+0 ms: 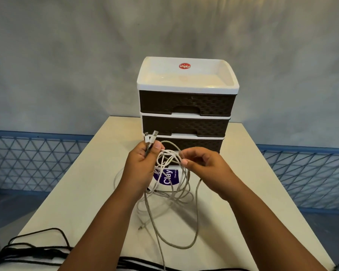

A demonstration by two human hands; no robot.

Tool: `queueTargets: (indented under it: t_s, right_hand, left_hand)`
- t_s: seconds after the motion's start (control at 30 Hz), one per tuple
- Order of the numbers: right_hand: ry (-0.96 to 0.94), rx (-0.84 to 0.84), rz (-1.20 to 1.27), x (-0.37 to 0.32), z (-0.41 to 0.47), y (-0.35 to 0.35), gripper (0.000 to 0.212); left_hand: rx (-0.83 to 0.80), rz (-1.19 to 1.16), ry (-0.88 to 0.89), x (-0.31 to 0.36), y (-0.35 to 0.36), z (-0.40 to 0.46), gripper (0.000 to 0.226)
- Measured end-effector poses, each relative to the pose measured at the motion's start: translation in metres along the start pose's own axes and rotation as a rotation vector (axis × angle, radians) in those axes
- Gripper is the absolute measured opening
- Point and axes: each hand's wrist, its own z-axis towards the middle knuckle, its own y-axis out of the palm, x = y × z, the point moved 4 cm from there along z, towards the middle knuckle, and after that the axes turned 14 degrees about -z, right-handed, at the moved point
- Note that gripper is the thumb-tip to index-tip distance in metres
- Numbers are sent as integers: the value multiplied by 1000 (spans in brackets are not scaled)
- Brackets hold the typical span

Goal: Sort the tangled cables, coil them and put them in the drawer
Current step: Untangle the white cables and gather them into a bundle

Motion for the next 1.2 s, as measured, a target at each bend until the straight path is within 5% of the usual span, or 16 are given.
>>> queueTargets:
  t_s: [0.2, 0.33, 0.43, 0.5, 0.67, 0.83, 1.03, 1.2]
  right_hand:
    - [-65, 91, -642, -11, 1, 3, 11]
    - [30, 242, -471, -11, 5, -17, 17]
    - [101, 177, -21, -14, 8, -32, 16]
    - [73, 122, 67, -18, 7, -43, 16]
    - [19, 83, -478, -24, 4, -69, 29]
    - [50, 181, -522, -14, 1, -96, 28]
    - [40, 154, -253, 7, 7, -77, 10]
    - [63, 217, -673, 18, 7, -29, 41]
  left_hand:
    - [-60, 237, 119, 18, 0, 2, 27]
    - [-108, 301, 27, 17, -2, 3, 36]
    - [-131, 390, -5, 13, -5, 5, 29]
    - [-86, 483, 26, 11, -10, 7, 27]
    - [76, 539, 86, 16, -23, 15, 26]
    - [213, 433, 65, 22, -47, 24, 26]
    - [84, 21, -234, 12, -35, 18, 30]
    - [-48, -77, -344, 9, -20, 13, 41]
